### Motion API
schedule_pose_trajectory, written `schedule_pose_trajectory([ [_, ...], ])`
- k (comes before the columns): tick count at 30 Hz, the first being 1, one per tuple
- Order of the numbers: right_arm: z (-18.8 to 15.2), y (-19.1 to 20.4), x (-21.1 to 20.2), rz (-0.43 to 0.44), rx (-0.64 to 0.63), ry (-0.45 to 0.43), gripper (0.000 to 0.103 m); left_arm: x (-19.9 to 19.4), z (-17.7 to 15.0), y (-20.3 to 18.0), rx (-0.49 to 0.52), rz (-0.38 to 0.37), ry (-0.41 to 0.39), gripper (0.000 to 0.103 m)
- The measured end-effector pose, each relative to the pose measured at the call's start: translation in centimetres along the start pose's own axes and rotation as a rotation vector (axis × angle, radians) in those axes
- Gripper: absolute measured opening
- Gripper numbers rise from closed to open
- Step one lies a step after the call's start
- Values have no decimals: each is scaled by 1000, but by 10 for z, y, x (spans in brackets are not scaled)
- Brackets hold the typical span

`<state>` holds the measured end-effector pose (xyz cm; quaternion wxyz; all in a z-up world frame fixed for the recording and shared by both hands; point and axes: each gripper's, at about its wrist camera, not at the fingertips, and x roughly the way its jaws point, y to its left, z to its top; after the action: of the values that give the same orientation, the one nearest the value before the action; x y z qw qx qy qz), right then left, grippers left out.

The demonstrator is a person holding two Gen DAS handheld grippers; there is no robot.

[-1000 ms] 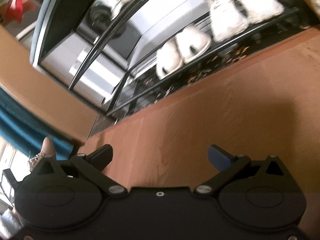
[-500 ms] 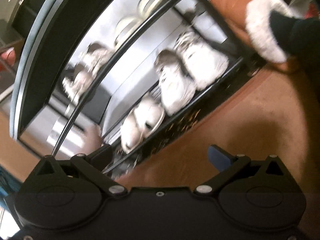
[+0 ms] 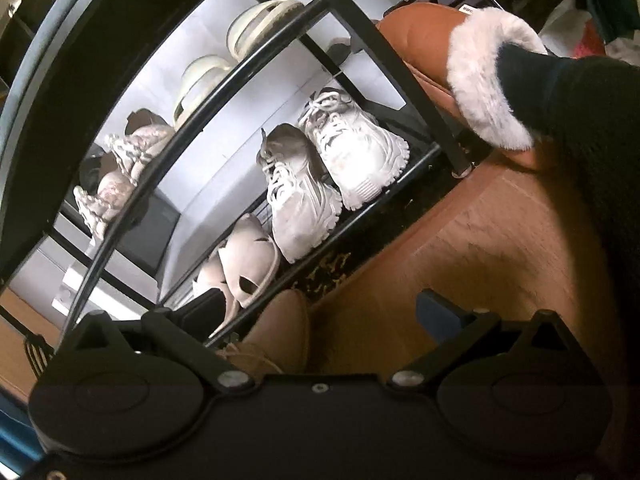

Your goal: Organize scattered shoes

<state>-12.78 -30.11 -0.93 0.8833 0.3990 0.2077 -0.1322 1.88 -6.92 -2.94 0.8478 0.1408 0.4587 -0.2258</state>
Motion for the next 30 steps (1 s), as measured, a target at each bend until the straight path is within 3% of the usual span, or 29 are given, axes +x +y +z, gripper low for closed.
schedule_pose_trajectory([
  [1, -1, 0, -1, -7, -9, -6, 103, -4, 2, -2, 0, 6, 2, 102],
  [4, -2, -1, -2, -26, -12, -7, 103, -12, 11, -9, 59, 2, 48, 102],
  [5, -3, -1, -2, -31, -12, -10, 103, -23, 12, -12, 76, 38, 46, 102],
  [9, -3, -1, -2, -51, -26, -16, 103, -58, 8, 1, 2, 77, -40, 102],
  [13, -6, 3, -2, -65, -81, -21, 103, -98, -6, 40, -212, 198, -135, 102],
  [18, -19, 22, -6, -82, -287, -71, 103, -131, -46, 85, -561, 420, -283, 102],
  [22, -38, 44, -11, -47, -523, -74, 103, -122, -47, 101, -659, 444, -225, 102],
  [25, -48, 55, -15, -33, -647, -65, 103, -113, -45, 105, -646, 391, -190, 102],
  [28, -61, 67, -19, -8, -776, -48, 102, -118, -47, 109, -658, 319, -245, 102],
  [30, -64, 76, -19, 28, -826, -26, 96, -111, -47, 112, -665, 317, -211, 102],
])
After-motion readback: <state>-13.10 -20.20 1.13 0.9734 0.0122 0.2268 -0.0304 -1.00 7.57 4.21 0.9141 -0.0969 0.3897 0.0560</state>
